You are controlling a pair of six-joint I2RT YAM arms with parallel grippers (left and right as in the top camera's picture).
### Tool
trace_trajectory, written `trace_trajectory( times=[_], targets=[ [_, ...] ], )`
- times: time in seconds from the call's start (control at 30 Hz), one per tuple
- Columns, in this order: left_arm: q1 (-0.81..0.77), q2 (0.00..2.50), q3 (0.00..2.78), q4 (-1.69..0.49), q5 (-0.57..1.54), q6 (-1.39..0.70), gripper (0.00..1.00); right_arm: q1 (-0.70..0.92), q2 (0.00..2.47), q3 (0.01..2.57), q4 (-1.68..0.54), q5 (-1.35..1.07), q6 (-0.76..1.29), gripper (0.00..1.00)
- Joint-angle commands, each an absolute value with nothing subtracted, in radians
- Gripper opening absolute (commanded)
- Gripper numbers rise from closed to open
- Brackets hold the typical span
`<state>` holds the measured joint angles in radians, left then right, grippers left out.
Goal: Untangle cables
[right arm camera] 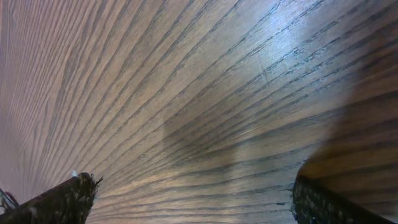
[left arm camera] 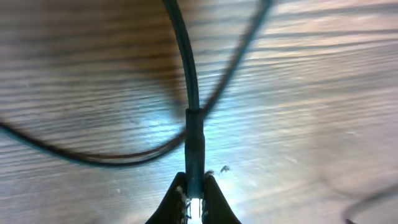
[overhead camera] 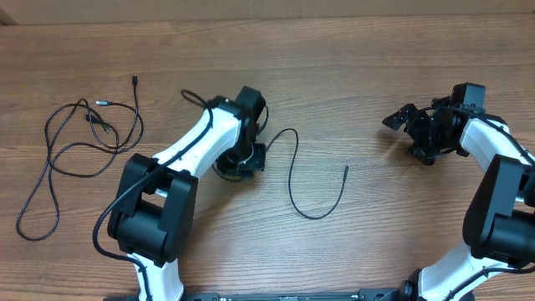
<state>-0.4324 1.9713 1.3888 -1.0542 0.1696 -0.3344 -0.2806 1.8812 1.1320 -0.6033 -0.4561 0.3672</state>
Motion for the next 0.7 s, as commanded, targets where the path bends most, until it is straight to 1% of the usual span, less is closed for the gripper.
trace_trajectory(
  times=[0.0, 0.17, 0.27, 0.5, 0.67],
  targets=[
    [-0.442, 1.975, 1.510, -1.111, 0.238, -0.220, 0.04, -0.284, 1.893, 1.121, -0.603, -0.446, 0.370, 1.00],
    [-0.445, 1.974, 1.639, -1.193, 0.285, -0.158, 0.04, -0.284, 1.893, 1.121, -0.603, -0.446, 0.370, 1.00],
    [-0.461, 1.974, 1.669, -1.214, 0.319, -0.110, 0.04, -0.284, 1.893, 1.121, -0.603, -0.446, 0.370, 1.00],
    [-0.547, 1.975, 1.669, -1.291, 0.241, -0.067, 0.04, -0.284, 1.893, 1.121, -0.603, -0.446, 0.370, 1.00],
    [-0.616, 1.975, 1.652, -1.369, 0.236, -0.068, 0.04, -0.284, 1.893, 1.121, -0.603, -0.446, 0.370, 1.00]
  ],
)
